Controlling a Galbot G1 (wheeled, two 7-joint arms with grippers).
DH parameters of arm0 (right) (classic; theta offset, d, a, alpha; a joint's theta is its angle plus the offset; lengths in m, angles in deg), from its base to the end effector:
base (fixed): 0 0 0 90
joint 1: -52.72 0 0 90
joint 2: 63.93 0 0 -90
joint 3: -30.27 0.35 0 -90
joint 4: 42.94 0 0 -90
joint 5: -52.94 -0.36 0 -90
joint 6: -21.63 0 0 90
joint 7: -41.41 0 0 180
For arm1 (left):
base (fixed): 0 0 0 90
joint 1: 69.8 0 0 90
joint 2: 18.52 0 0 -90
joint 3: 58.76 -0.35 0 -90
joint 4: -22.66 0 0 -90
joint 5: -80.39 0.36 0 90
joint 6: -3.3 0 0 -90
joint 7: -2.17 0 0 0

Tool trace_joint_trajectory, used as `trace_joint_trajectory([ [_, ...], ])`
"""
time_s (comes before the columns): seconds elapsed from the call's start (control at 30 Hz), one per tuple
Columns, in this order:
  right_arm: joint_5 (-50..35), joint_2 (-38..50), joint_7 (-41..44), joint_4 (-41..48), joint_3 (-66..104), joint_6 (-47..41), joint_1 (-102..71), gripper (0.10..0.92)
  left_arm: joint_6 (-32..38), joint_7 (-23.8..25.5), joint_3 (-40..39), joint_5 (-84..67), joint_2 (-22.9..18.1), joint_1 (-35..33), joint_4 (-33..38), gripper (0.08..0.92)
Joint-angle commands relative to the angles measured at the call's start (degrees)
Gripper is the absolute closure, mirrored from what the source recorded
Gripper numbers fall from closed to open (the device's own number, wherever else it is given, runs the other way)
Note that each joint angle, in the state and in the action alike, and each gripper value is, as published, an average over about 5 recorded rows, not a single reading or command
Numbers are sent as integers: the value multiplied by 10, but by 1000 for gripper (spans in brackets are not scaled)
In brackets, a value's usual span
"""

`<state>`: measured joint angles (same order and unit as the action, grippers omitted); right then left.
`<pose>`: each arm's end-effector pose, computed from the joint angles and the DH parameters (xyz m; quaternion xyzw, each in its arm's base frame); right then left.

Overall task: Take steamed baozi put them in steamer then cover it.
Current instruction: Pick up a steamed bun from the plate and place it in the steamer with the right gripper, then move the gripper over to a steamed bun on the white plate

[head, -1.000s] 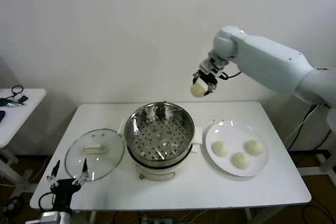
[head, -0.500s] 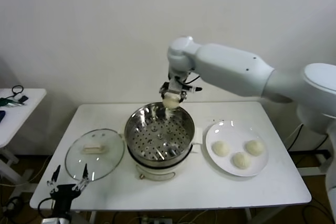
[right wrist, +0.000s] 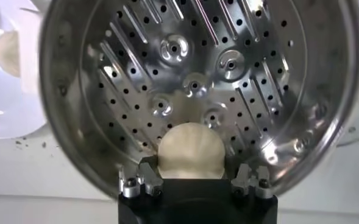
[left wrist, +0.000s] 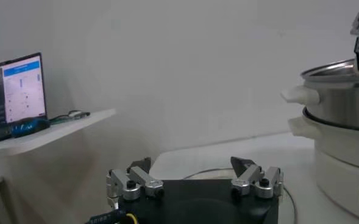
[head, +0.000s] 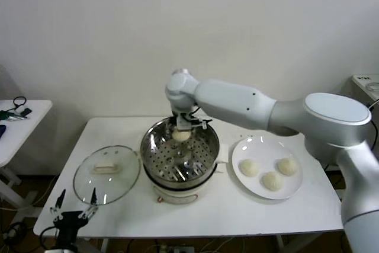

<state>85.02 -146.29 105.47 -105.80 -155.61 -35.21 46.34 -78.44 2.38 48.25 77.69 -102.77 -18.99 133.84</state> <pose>0.5450 0.2475 -0.0940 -0.5815 -0.0208 -0.8119 0.0474 0.1167 0.1197 -0.3648 0.0973 -0.9873 -0.1014 0.0741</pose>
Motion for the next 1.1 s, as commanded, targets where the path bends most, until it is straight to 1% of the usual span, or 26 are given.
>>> trace_joint_trajectory([
  [0.03,45,-15,-1,20,7,13,-30,318,2,-1,0,-1,1,-3,-3,177],
  [0.3,61,-18,-9,37,16,15,-49,298,5,-3,0,0,2,-5,-5,177],
  [0.4,62,-16,-7,34,16,8,-50,257,5,-3,0,0,2,-6,-3,177],
  [0.5,55,-13,0,25,18,1,-46,215,7,-7,-1,1,1,-10,-2,177],
  [0.7,36,6,12,-8,23,0,-23,203,8,-10,0,2,-1,-17,5,177],
  [0.77,16,16,16,-19,23,-1,-8,202,8,-10,0,2,-2,-19,6,177],
  [0.9,-63,50,22,-54,16,-24,40,202,9,-10,0,3,-3,-23,9,177],
  [1.0,-135,82,19,-80,1,-65,87,203,9,-10,0,3,-4,-24,12,177],
  [1.1,-221,131,3,-104,-33,-131,134,203,9,-10,0,4,-4,-24,15,177],
])
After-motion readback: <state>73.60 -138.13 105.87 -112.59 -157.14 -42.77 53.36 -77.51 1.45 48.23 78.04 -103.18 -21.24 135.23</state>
